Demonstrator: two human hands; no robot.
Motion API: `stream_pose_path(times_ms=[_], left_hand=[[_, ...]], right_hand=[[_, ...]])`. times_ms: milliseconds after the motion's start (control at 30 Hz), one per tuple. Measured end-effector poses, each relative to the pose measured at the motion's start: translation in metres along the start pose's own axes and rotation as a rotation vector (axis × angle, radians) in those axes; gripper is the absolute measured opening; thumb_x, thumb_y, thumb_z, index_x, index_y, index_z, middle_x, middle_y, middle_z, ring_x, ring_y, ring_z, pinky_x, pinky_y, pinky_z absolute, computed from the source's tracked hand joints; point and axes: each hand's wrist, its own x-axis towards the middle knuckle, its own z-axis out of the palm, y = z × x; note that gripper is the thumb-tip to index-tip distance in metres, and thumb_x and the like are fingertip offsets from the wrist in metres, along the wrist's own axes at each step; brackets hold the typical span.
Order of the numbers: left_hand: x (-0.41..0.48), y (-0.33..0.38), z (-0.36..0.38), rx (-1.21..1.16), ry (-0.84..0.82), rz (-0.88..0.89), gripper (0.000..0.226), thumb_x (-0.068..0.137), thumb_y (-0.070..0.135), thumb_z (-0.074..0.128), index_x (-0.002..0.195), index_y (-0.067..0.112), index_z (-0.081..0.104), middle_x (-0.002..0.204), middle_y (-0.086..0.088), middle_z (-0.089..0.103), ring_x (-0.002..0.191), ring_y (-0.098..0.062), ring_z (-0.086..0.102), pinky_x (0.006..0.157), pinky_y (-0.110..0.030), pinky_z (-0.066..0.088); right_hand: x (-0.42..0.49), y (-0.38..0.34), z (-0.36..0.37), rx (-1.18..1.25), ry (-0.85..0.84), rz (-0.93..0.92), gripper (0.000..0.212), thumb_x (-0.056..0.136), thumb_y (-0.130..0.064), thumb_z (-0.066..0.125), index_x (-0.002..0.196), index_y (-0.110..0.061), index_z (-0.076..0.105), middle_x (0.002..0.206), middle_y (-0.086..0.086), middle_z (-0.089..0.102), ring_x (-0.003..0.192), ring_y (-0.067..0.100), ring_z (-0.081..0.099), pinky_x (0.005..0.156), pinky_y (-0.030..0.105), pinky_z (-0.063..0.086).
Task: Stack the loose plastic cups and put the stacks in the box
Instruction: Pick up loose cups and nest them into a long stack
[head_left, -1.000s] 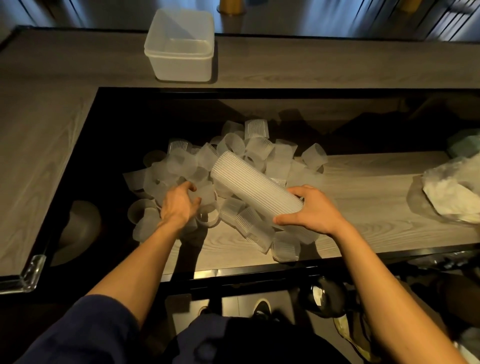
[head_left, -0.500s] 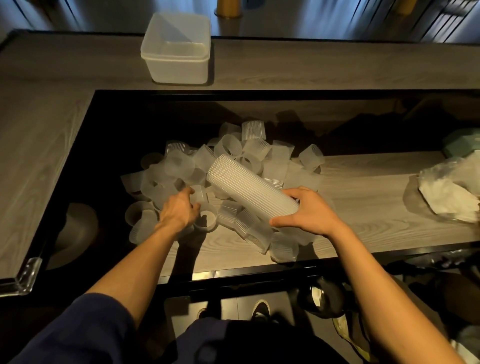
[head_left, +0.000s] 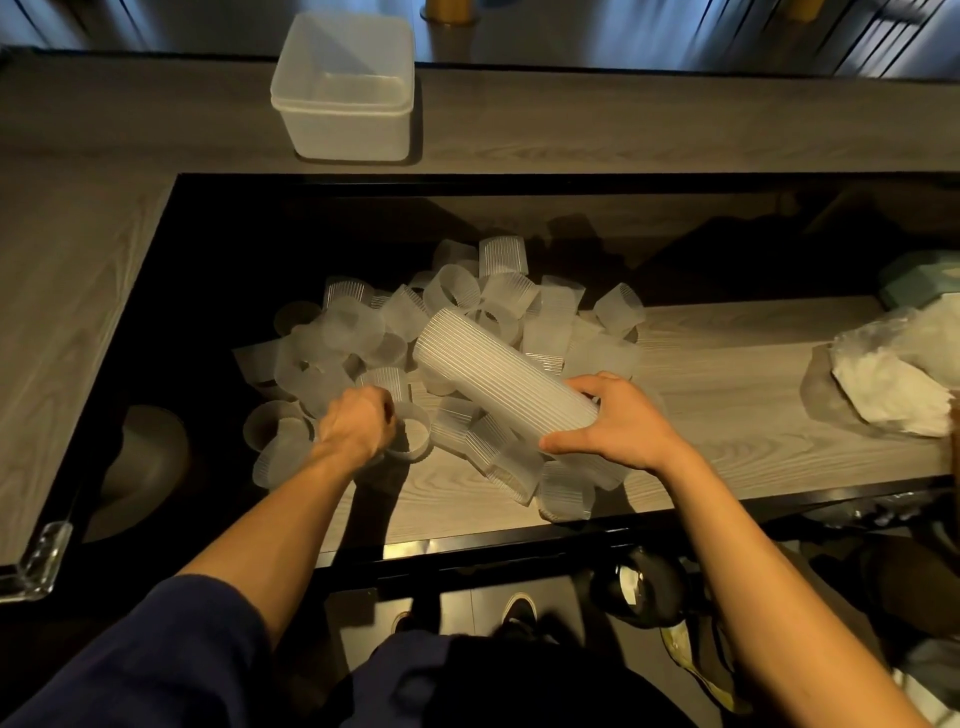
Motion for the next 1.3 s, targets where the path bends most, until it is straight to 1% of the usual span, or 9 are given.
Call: stream_pose_path(times_ms=[133,233,333,600,833,900,1000,1100,1300], left_hand=[[-0.005,-0.001,0.0,-0.014,0.005,0.036,0.021,0.094,0.032,0.068,0.11,0.021,0.063,0.102,-0.006,0.066,0.088,-0.023,0.066,0.08,-0.04,0.06],[-0.009,0.004,-0.004,-0.051,-0.096,0.13,0.022,0.088,0.044,0.069,0.098,0.025,0.068,0.089,0.0,0.066,0.082,-0.017,0.063,0.073,-0.034,0.058],[-0.016,0.008,-0.002,0.076,-0.203,0.228,0.026,0.083,0.052,0.07,0.091,0.027,0.072,0.085,0.004,0.066,0.079,-0.014,0.062,0.068,-0.03,0.054],[-0.022,0.006,0.009,0.19,-0.156,0.247,0.023,0.091,0.033,0.068,0.112,0.023,0.067,0.111,-0.007,0.067,0.099,-0.027,0.065,0.085,-0.04,0.057],[-0.026,0.001,0.019,0.194,-0.152,0.205,0.016,0.093,0.024,0.065,0.107,0.022,0.072,0.105,-0.006,0.071,0.093,-0.025,0.066,0.084,-0.038,0.058],[-0.027,0.002,0.016,0.099,-0.076,0.199,0.015,0.093,0.026,0.062,0.106,0.021,0.069,0.102,-0.006,0.07,0.091,-0.026,0.066,0.082,-0.04,0.058],[-0.026,0.006,0.003,-0.238,0.111,0.093,0.013,0.095,0.032,0.056,0.095,0.023,0.065,0.083,-0.001,0.068,0.076,-0.021,0.065,0.072,-0.037,0.057],[-0.021,0.01,-0.014,-0.511,0.277,-0.074,0.018,0.094,0.029,0.056,0.081,0.019,0.062,0.069,0.0,0.061,0.068,-0.016,0.058,0.063,-0.031,0.044],[-0.019,0.015,-0.036,-0.891,0.462,-0.251,0.025,0.097,0.018,0.053,0.073,0.015,0.056,0.067,0.003,0.052,0.064,-0.009,0.048,0.058,-0.024,0.039]], right_hand=[[-0.001,-0.001,0.0,-0.008,0.002,0.009,0.064,0.063,-0.043,0.094,0.119,-0.035,0.065,0.11,-0.001,0.058,0.101,0.013,0.056,0.085,0.03,0.051],[-0.001,0.0,0.001,0.005,-0.001,0.008,0.065,0.062,-0.042,0.095,0.12,-0.033,0.066,0.109,-0.002,0.058,0.1,0.012,0.056,0.084,0.028,0.051],[0.0,0.0,0.003,0.004,-0.007,0.002,0.065,0.063,-0.041,0.094,0.121,-0.034,0.066,0.108,-0.004,0.057,0.098,0.01,0.055,0.078,0.023,0.047],[0.004,-0.001,0.008,0.002,-0.03,-0.004,0.065,0.063,-0.044,0.094,0.12,-0.031,0.067,0.107,-0.006,0.056,0.097,0.01,0.056,0.076,0.024,0.047],[0.005,-0.001,0.007,0.061,-0.051,-0.011,0.064,0.063,-0.044,0.094,0.119,-0.031,0.067,0.11,-0.007,0.058,0.101,0.007,0.055,0.075,0.023,0.047],[0.006,0.0,0.005,0.063,-0.051,-0.009,0.066,0.062,-0.045,0.094,0.121,-0.03,0.068,0.112,-0.006,0.058,0.102,0.008,0.056,0.077,0.024,0.048],[0.008,0.002,0.003,0.07,-0.042,-0.008,0.064,0.063,-0.043,0.094,0.12,-0.031,0.068,0.111,-0.008,0.058,0.101,0.007,0.055,0.075,0.022,0.046],[0.01,0.005,0.003,0.07,-0.05,-0.011,0.064,0.063,-0.044,0.094,0.12,-0.032,0.067,0.111,-0.007,0.059,0.102,0.008,0.056,0.075,0.023,0.046],[0.013,0.006,0.003,0.079,-0.076,-0.019,0.067,0.062,-0.044,0.094,0.122,-0.029,0.069,0.113,-0.005,0.061,0.104,0.012,0.058,0.076,0.024,0.048]])
